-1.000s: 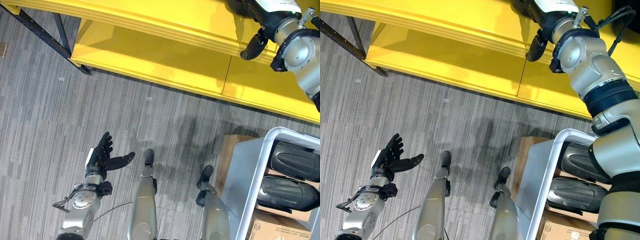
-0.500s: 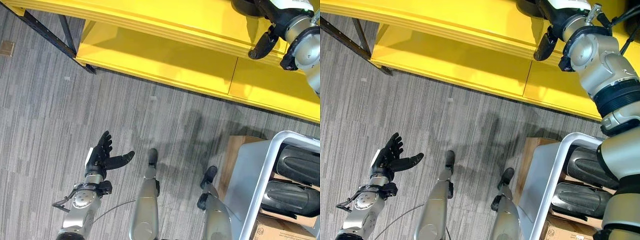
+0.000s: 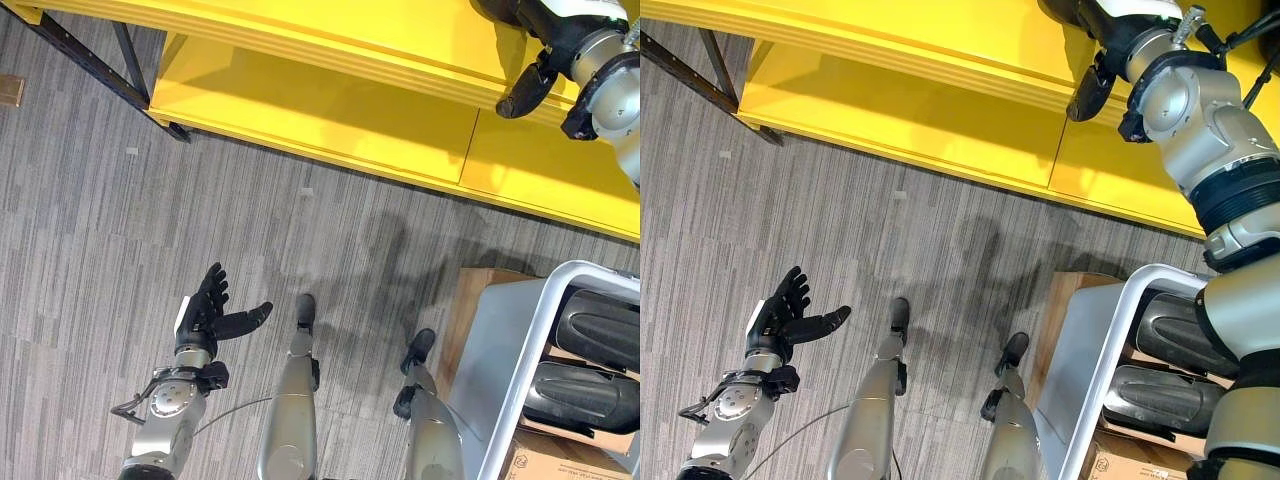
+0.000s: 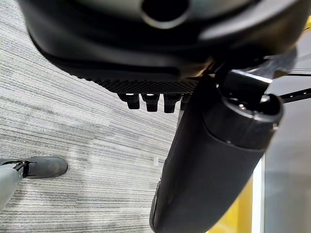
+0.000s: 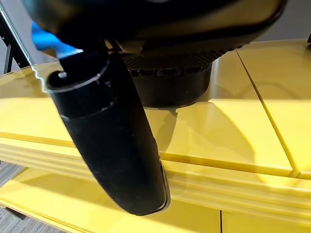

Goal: Move parts from the plastic box to the shelf.

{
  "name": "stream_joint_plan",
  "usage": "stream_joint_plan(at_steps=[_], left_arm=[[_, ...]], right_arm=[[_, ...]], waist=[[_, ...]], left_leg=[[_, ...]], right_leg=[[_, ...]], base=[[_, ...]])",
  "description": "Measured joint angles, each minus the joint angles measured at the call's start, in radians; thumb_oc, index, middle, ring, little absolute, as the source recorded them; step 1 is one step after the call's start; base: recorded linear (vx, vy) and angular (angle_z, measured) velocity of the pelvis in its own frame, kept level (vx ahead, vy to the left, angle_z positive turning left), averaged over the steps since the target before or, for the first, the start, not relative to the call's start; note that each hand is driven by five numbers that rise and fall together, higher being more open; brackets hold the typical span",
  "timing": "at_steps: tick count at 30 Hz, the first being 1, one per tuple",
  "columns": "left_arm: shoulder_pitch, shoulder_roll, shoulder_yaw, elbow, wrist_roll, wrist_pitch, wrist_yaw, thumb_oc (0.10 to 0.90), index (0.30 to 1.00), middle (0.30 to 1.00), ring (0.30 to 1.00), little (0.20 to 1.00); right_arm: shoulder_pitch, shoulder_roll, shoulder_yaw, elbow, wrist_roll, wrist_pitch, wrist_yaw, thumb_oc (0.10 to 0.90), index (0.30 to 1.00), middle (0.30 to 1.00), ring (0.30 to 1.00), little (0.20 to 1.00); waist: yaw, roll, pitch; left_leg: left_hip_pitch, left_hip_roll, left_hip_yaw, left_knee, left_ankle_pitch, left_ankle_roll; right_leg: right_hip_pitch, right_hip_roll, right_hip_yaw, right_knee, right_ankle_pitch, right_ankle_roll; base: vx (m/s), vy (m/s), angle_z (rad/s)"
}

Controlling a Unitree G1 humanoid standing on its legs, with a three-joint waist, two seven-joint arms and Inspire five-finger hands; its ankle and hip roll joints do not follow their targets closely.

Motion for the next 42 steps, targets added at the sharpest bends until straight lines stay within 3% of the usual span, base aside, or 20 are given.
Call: stream_joint_plan(at_steps=[42], left_arm=[[0.0, 0.0, 0.001, -0.001, -0.001, -0.008, 0.001, 0.9, 1.0, 1.0, 1.0, 1.0]], right_arm=[[-0.055, 0.006, 0.032, 0.118, 0.017, -0.008, -0.009, 0.9, 1.0, 1.0, 1.0, 1.0]], waist=[[0.033, 0.0, -0.001]], left_leg=[[-0.032, 0.001, -0.013, -0.009, 0.034, 0.0]], right_leg=[[-0.028, 0.007, -0.002, -0.003, 0.027, -0.006]], base=[[-0.01, 0.0, 0.0]])
